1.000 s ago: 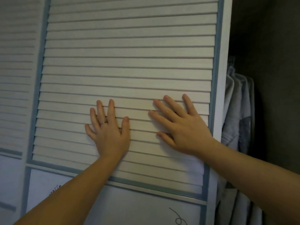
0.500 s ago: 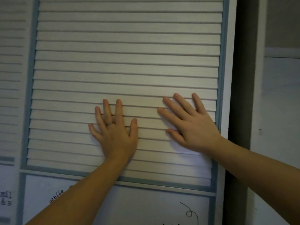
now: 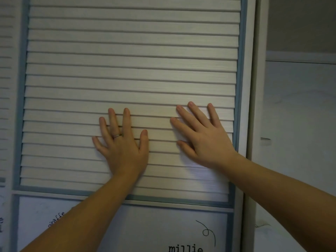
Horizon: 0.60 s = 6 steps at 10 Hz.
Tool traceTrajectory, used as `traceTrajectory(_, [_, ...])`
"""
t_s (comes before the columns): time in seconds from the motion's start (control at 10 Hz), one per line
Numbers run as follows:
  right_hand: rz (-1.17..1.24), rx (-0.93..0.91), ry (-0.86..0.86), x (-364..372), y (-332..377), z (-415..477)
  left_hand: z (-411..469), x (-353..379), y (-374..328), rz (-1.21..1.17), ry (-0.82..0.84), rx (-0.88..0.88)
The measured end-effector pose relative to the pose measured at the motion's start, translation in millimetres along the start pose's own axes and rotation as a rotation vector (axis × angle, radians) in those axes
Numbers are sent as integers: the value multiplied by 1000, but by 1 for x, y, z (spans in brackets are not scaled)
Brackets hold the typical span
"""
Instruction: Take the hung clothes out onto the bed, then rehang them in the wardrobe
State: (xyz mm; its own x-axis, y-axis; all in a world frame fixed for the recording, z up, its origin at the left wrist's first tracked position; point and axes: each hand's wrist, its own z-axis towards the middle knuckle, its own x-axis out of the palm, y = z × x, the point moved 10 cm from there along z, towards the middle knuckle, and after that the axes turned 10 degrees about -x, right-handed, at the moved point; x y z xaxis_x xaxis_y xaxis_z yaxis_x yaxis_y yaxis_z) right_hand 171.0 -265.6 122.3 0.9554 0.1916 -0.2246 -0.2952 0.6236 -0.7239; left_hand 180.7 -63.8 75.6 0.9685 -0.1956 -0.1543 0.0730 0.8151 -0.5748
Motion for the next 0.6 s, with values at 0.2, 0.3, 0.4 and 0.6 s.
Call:
traceTrajectory(0.2, [17, -7, 92, 0, -4, -5, -1, -1, -3, -10, 40, 5])
traceTrajectory(0.3, [20, 9, 155, -1, -5, -5, -2, -6, -4, 6, 101, 7])
traceTrajectory(0.4, [66, 70, 215, 0, -2, -6, 0, -13, -4, 29, 229, 29])
traceTrajectory(0.6, [96, 106, 390, -12, 6, -2, -4, -40, -8, 180, 511, 153])
